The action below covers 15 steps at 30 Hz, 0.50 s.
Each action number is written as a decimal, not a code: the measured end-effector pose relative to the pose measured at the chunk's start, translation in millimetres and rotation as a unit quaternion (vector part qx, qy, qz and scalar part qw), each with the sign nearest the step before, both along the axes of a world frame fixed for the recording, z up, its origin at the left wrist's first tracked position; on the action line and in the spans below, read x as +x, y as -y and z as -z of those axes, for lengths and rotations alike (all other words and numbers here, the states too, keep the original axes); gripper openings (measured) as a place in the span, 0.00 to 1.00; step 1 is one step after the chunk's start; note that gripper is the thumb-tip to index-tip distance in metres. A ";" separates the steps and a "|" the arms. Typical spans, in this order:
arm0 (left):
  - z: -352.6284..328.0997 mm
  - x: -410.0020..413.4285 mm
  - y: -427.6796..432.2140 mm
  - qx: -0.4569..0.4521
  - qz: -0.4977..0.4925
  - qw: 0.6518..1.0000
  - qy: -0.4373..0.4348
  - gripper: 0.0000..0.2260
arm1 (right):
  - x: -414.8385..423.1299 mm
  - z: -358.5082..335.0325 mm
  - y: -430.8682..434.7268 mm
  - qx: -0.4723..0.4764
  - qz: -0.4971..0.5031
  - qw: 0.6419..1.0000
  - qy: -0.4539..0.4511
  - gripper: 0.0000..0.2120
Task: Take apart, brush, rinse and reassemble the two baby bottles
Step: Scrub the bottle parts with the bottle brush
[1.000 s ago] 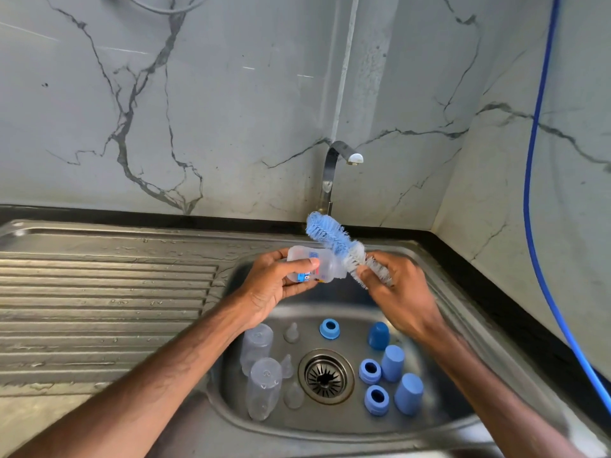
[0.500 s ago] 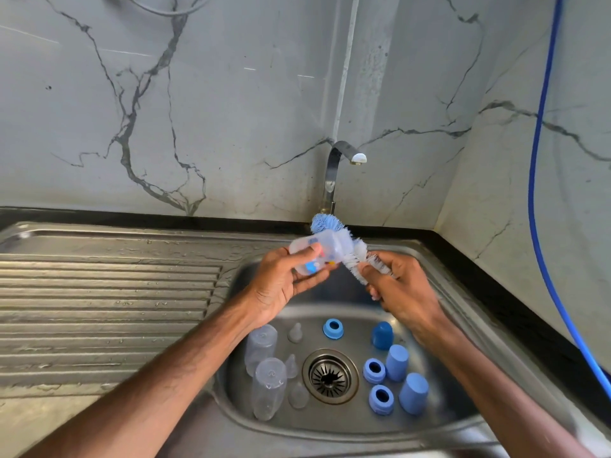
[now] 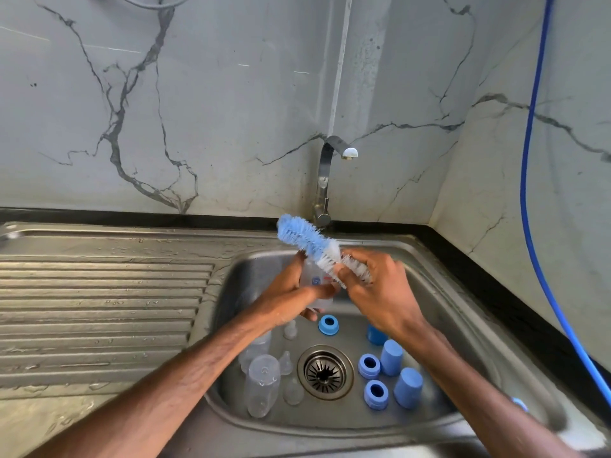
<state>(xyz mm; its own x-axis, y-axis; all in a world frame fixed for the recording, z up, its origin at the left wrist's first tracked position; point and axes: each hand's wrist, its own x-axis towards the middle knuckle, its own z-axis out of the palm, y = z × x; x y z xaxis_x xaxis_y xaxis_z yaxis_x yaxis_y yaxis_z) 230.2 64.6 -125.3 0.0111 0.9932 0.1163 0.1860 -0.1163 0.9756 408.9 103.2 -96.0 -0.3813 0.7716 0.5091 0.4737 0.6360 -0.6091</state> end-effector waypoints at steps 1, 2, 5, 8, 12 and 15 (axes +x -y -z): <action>0.4 2.4 0.2 -0.004 0.004 1.000 -0.002 0.28 | 1.3 0.7 -3.5 -0.006 0.018 1.000 -0.005 0.07; 0.3 4.2 0.3 -0.007 0.002 1.000 0.004 0.27 | 3.7 0.9 -7.5 -0.011 0.042 0.999 -0.007 0.07; -2.3 3.8 0.5 -0.009 -0.010 1.000 0.027 0.27 | 9.3 3.2 -11.9 -0.003 0.053 0.999 0.001 0.06; -4.0 -0.1 2.6 -0.013 -0.003 0.999 0.035 0.31 | 6.2 3.0 -7.2 0.006 0.012 1.000 0.007 0.07; -5.4 3.4 1.6 -0.021 -0.005 1.000 0.021 0.36 | 10.2 -0.2 -14.2 -0.011 0.036 0.999 -0.001 0.07; -5.5 0.6 1.7 -0.015 -0.015 1.000 0.005 0.38 | 9.1 2.7 -6.8 0.002 -0.015 1.000 0.008 0.09</action>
